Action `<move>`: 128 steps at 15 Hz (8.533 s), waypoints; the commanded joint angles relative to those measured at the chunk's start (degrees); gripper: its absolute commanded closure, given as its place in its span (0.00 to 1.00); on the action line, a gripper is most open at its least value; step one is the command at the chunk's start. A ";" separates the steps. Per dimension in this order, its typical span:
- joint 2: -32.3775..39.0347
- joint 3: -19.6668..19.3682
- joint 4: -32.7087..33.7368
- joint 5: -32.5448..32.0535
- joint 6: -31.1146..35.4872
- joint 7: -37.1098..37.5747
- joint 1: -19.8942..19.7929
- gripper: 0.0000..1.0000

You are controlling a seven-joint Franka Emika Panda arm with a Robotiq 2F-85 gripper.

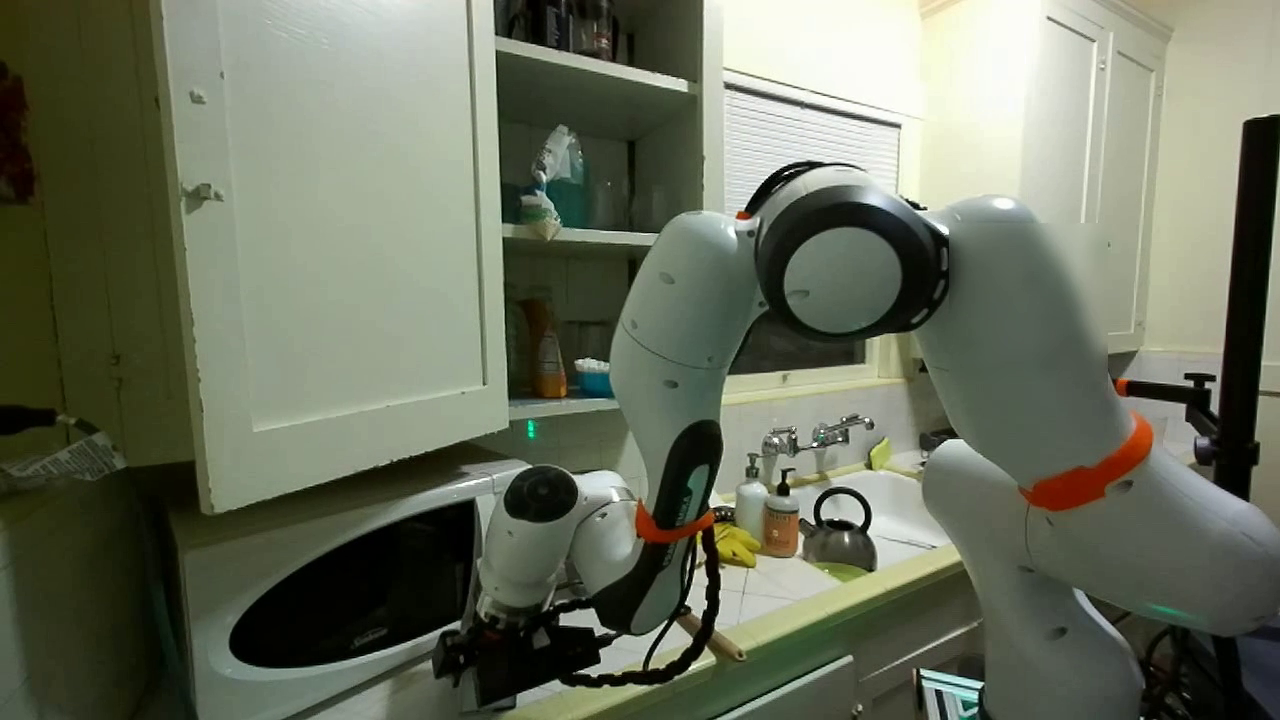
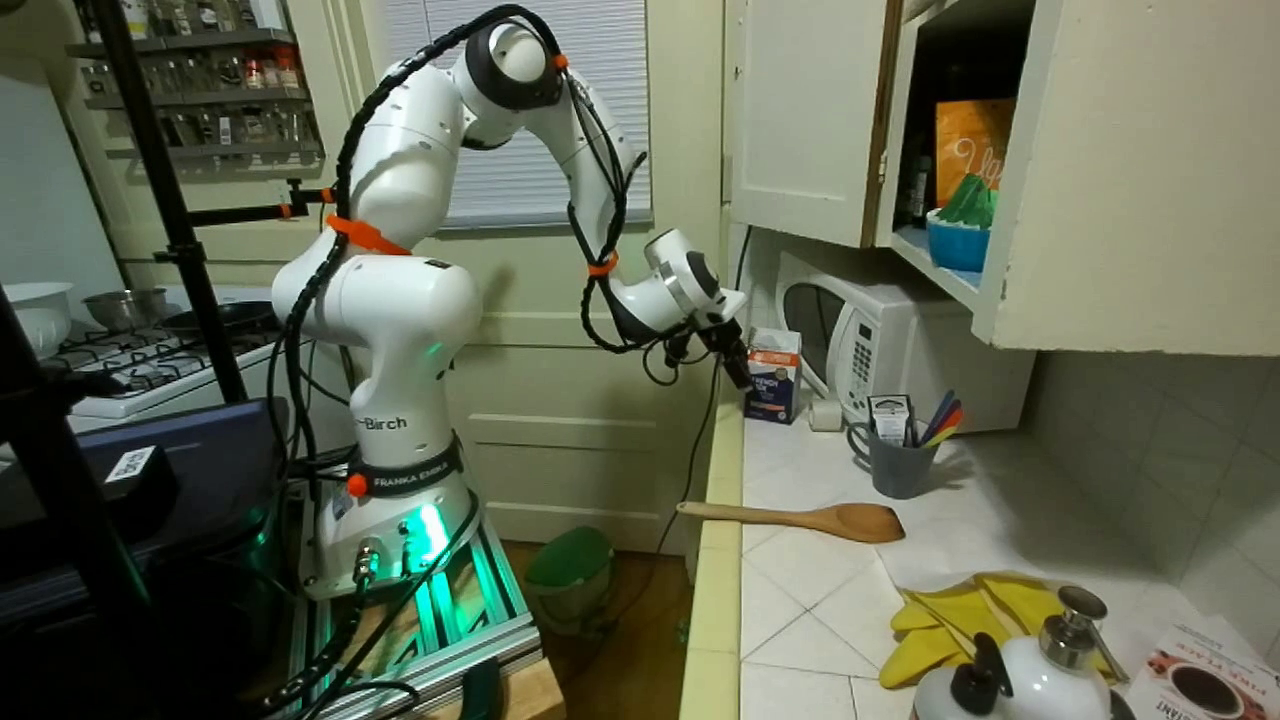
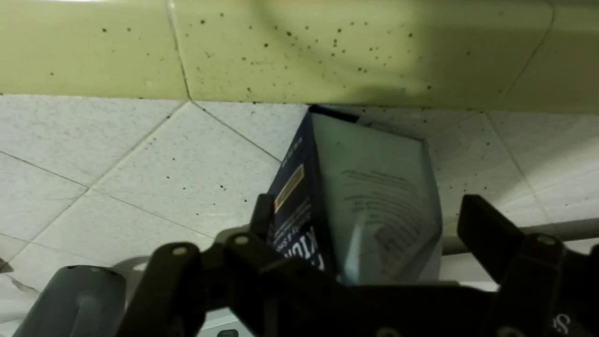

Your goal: Put the packet in the middle compartment of the top cabinet

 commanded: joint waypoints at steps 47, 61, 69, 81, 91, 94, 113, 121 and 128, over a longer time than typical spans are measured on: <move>-16.48 -73.46 -28.31 -38.85 13.95 22.31 58.01 0.49; 14.78 -109.29 -27.99 -58.29 36.76 19.78 60.60 0.74; 24.97 -105.29 -20.86 -55.62 62.96 25.83 34.92 0.49; 15.82 -106.88 1.43 -59.96 63.51 43.54 33.42 0.74; 14.00 -106.06 19.00 -63.79 64.03 59.36 30.05 0.49; 11.52 -106.14 21.94 -64.53 64.03 61.57 31.84 0.74; 6.16 -95.26 31.26 -59.77 64.38 58.13 27.99 0.74; 10.27 -88.88 35.64 -51.69 64.63 59.18 17.11 0.74; 11.51 -86.64 39.29 -49.32 63.46 59.89 13.67 0.74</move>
